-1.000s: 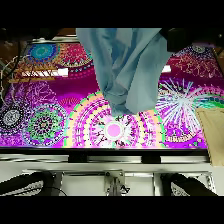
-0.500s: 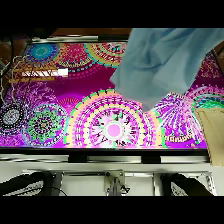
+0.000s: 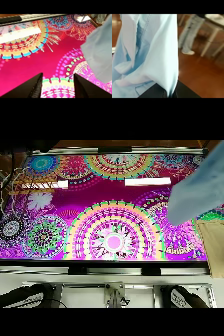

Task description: Fold the shirts.

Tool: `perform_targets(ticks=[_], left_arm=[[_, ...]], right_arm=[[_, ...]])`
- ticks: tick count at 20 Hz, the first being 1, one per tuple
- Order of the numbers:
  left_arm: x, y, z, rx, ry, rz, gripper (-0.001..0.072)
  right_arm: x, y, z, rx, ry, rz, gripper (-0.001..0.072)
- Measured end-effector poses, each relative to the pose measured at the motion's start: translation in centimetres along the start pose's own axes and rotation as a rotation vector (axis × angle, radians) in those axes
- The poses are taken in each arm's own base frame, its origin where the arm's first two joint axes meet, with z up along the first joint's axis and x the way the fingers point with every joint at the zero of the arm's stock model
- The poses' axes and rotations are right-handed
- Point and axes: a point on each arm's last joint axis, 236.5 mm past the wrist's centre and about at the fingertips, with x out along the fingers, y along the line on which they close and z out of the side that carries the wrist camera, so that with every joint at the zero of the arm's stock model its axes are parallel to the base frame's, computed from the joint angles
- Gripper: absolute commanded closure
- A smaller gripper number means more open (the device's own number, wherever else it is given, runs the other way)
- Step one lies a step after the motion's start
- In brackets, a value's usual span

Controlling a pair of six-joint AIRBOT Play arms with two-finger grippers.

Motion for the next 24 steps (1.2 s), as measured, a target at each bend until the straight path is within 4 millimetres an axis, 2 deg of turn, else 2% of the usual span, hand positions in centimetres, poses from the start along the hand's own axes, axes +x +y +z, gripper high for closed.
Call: perform_targets(ticks=[5, 8, 17, 20, 24], left_arm=[[-0.2, -0.2, 0.0, -0.014, 0.001, -0.002, 0.0222], [-1.1, -0.8, 0.5, -0.010, -0.014, -0.005, 0.0222], [-4.7, -3.2, 2.5, 0.011, -0.083, -0.015, 0.0222], [-5.3, -4.1, 2.8, -0.003, -0.096, -0.039, 0.0223], [-5.6, -5.4, 2.5, -0.025, -0.081, -0.087, 0.0239]], right_arm=[[1.1, -8.1, -2.0, 0.033, 0.046, -0.197, 0.0642], [1.9, -11.4, -3.9, 0.059, 0.094, -0.272, 0.0642], [5.8, -16.4, -8.9, 0.078, 0.198, -0.378, 0.0642], [6.2, -18.5, -9.8, 0.100, 0.201, -0.423, 0.0642], [5.8, -21.9, -10.1, 0.154, 0.166, -0.489, 0.0642]])
